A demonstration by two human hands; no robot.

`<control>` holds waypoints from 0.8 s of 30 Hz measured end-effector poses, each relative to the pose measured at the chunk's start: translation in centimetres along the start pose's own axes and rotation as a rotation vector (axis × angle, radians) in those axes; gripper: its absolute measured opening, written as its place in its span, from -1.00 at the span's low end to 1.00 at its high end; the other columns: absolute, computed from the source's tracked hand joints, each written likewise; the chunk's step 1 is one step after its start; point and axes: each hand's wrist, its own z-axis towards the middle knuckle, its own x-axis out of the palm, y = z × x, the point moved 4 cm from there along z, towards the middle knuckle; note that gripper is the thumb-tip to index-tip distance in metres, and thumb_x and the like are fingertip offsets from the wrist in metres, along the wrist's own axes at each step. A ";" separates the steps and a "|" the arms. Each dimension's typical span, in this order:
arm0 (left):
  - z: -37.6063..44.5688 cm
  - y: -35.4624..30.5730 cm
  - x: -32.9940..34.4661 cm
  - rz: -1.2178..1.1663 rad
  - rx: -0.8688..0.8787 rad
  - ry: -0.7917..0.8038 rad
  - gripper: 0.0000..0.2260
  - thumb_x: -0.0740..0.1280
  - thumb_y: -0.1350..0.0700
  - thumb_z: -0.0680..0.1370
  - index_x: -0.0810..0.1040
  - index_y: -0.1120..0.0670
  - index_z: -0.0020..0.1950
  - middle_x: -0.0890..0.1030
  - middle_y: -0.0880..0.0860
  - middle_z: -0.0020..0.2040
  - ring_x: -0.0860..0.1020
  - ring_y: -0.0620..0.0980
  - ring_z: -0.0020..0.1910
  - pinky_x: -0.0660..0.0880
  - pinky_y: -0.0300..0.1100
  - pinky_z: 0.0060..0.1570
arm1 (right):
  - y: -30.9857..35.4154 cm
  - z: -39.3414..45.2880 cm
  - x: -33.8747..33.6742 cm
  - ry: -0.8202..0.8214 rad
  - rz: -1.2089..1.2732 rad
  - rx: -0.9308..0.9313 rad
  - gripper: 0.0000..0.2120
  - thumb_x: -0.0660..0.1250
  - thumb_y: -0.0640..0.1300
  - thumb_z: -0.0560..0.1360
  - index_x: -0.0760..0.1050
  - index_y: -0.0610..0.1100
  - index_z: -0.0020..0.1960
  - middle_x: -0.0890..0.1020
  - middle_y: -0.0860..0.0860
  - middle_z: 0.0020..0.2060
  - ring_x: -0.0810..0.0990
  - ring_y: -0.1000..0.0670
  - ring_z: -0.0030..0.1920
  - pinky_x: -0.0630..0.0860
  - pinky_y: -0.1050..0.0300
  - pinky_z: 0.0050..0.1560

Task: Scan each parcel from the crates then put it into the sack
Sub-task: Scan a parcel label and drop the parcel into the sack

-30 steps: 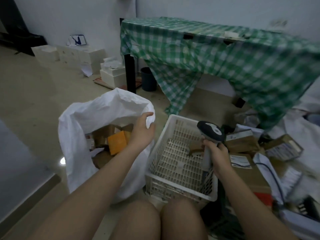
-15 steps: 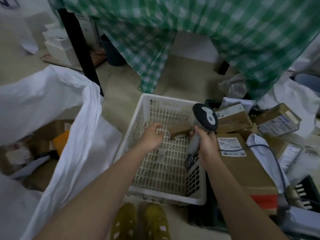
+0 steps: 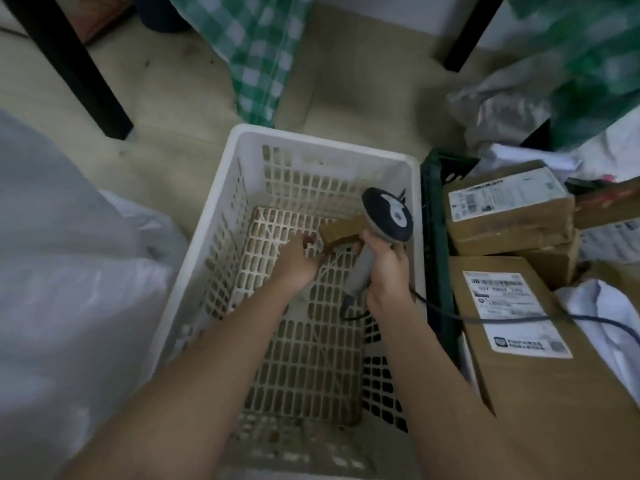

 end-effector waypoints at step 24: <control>10.6 2.6 4.3 0.151 0.113 -0.063 -0.73 0.37 0.08 0.52 0.51 0.11 0.19 0.59 0.12 0.12 0.57 0.11 0.05 0.46 -0.14 -0.07 | -5.2 5.6 1.4 -0.043 -0.141 0.035 -0.51 0.44 -0.08 0.48 0.42 -0.07 0.37 0.58 -0.04 0.22 0.56 -0.03 0.20 0.49 0.05 0.25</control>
